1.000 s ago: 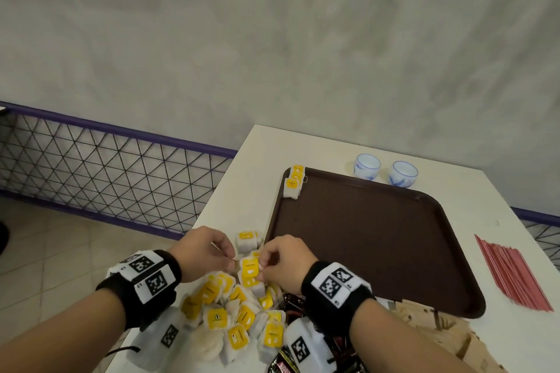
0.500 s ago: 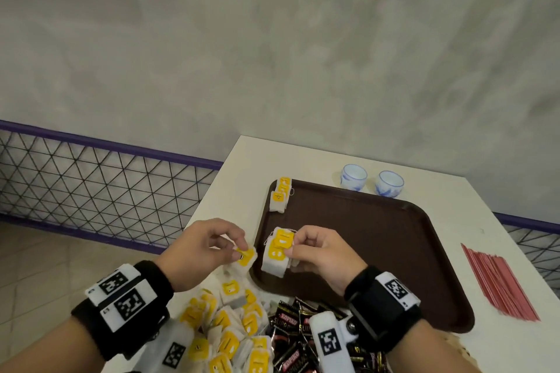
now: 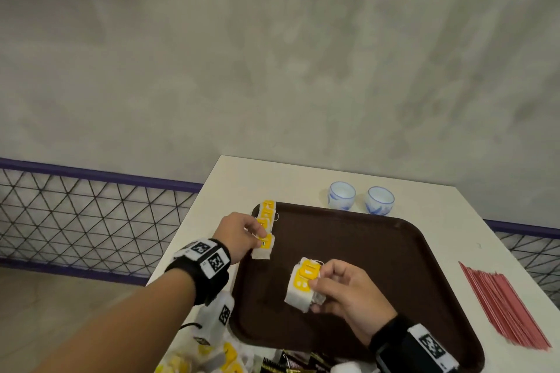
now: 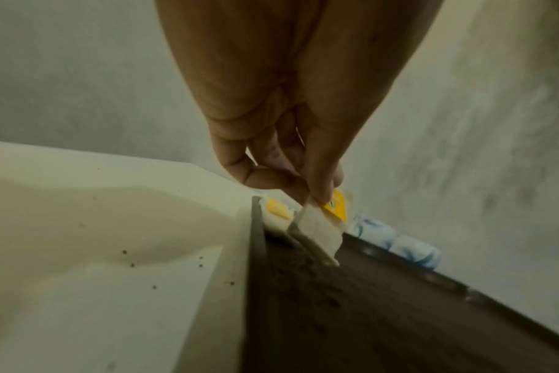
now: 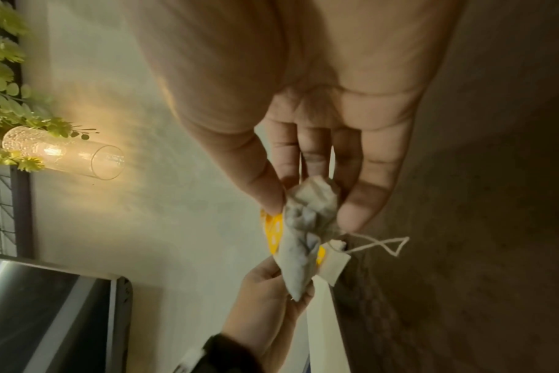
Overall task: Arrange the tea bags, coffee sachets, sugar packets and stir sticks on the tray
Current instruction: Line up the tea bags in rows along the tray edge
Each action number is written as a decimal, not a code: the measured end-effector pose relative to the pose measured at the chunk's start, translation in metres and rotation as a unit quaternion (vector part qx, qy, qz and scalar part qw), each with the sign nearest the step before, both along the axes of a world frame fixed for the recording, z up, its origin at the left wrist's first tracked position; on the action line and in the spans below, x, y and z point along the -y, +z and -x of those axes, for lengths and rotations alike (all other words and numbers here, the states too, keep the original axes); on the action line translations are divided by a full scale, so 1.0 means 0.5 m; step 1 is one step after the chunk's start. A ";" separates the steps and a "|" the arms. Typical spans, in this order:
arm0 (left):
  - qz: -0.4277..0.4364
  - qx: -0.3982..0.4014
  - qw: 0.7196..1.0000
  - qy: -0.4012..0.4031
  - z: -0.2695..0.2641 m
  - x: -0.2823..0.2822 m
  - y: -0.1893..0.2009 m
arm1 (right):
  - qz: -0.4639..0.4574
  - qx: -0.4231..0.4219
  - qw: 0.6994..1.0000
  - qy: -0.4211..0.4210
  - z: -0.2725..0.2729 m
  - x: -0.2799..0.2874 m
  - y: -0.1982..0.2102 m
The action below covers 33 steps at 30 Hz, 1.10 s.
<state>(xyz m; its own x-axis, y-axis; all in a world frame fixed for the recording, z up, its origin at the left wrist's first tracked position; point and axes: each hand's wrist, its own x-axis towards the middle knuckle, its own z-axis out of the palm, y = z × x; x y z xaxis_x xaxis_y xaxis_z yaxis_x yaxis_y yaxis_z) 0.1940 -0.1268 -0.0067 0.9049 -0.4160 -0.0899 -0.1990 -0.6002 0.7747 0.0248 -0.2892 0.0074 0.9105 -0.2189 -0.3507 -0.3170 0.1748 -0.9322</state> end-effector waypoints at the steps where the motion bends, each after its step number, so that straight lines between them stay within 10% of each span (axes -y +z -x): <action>1: -0.017 0.005 1.000 -0.001 -0.016 0.012 -0.009 | -0.002 0.002 1.000 -0.007 0.000 0.007 -0.005; 14: -0.026 0.109 0.993 -0.042 -0.063 0.029 -0.010 | 0.009 0.015 0.999 -0.029 -0.015 0.021 -0.017; 21: 0.154 -0.125 0.964 -0.176 0.118 -0.006 0.063 | -0.023 0.066 0.996 -0.049 -0.037 -0.016 -0.004; 33: 0.147 -0.116 0.972 -0.141 0.132 -0.051 0.027 | -0.071 0.069 0.991 -0.084 -0.006 -0.004 -0.001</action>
<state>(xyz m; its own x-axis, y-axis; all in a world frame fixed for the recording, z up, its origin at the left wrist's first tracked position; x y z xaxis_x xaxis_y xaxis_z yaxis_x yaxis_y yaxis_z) 0.1282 -0.1013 0.0068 0.7210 -0.6828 -0.1183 -0.1228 -0.2938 0.9479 0.0278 -0.2874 0.0067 0.9065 -0.3294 -0.2640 -0.1434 0.3480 -0.9265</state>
